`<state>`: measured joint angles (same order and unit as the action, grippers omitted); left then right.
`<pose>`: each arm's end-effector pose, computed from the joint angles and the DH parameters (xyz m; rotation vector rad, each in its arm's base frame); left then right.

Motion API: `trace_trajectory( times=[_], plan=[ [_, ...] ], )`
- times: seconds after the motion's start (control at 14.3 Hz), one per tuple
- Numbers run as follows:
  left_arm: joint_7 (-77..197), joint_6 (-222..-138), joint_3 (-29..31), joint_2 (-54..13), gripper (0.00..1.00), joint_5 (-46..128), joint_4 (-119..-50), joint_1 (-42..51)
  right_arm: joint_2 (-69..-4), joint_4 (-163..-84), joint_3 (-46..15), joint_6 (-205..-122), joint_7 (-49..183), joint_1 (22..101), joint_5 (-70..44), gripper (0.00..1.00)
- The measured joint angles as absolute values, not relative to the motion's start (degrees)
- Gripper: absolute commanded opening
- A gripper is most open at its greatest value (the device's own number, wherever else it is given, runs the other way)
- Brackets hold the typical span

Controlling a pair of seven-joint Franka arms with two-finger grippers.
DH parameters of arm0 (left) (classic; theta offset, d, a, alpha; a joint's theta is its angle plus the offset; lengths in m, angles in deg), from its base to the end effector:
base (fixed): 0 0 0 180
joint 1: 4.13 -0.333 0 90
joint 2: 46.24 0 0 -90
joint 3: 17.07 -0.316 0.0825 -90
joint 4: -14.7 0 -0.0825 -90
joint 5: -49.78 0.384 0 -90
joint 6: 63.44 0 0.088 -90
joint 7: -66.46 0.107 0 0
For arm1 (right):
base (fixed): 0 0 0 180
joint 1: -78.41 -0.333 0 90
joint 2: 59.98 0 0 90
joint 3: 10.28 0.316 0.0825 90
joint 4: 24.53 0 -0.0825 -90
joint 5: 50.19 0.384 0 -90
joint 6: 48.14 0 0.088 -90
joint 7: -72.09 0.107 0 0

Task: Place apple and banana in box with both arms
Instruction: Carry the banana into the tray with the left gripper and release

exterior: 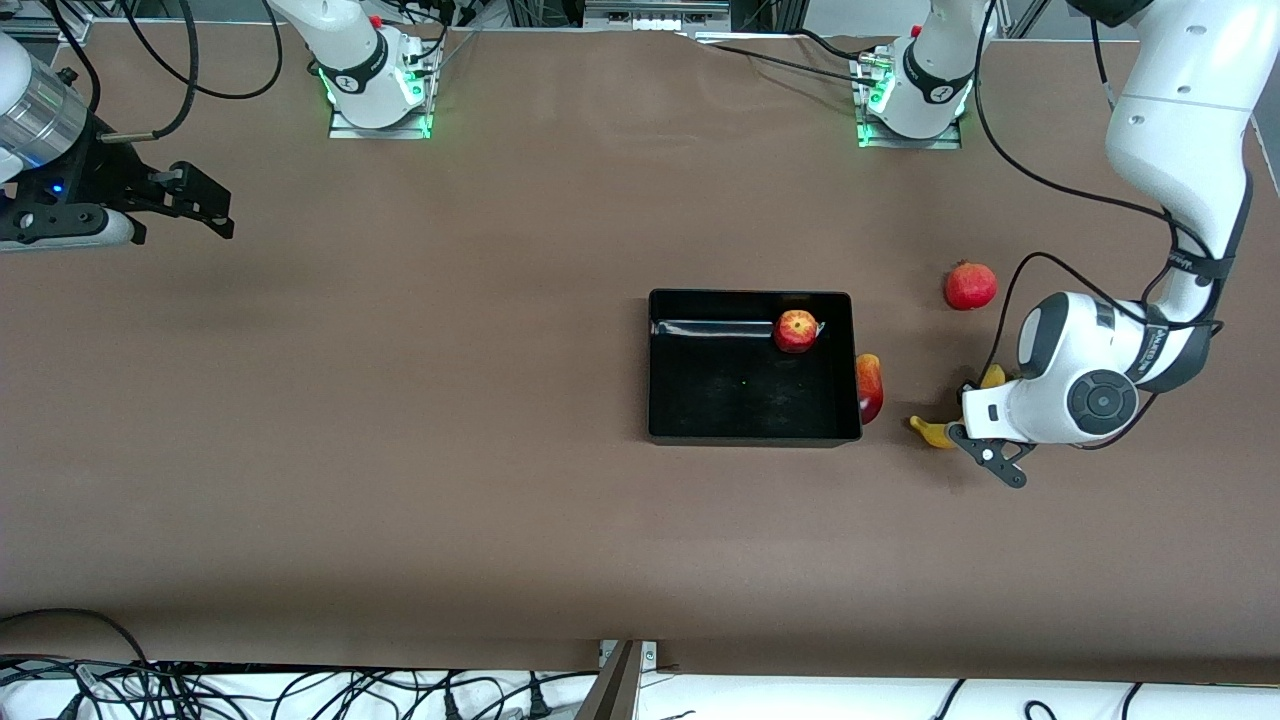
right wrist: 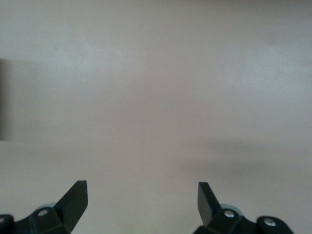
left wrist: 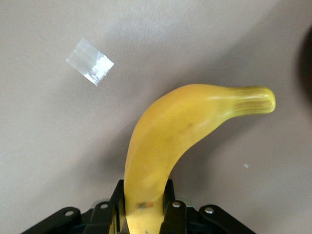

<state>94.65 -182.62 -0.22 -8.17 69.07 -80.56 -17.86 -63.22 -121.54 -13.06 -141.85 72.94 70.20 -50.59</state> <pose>0.6595 -0.0004 0.2170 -2.8922 1.0601 0.3424 0.5387 0.0498 0.6031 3.1348 0.1262 -0.0014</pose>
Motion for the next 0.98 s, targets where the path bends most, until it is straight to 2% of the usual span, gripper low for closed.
trace_trajectory(
  times=[0.28, 0.42, 0.63, 0.77, 0.98],
  plan=[
    [84.2, -164.1, 6.4, -13.3, 0.0, 66.5, -70.9, -15.0, -63.2, -121.5, -13.0, -141.9, 72.9, 70.2, -50.6, 1.0],
    [72.4, -159.0, 9.3, -14.5, 0.0, 64.1, -67.4, -11.7, -63.2, -121.5, -13.0, -141.9, 72.9, 70.2, -50.6, 1.0],
    [52.2, -160.3, 10.0, -12.9, 0.0, 63.2, -67.3, -2.6, -63.2, -121.5, -13.0, -141.9, 72.9, 70.2, -50.6, 1.0],
    [41.4, -165.6, 9.9, -9.7, 0.0, 63.2, -67.6, 2.6, -63.1, -121.5, -13.0, -141.9, 72.9, 70.2, -50.6, 1.0],
    [37.8, -171.9, 9.6, -3.9, 0.0, 63.2, -67.7, 5.6, -63.0, -121.4, -13.0, -141.9, 73.0, 70.3, -50.6, 1.0]
  ],
)
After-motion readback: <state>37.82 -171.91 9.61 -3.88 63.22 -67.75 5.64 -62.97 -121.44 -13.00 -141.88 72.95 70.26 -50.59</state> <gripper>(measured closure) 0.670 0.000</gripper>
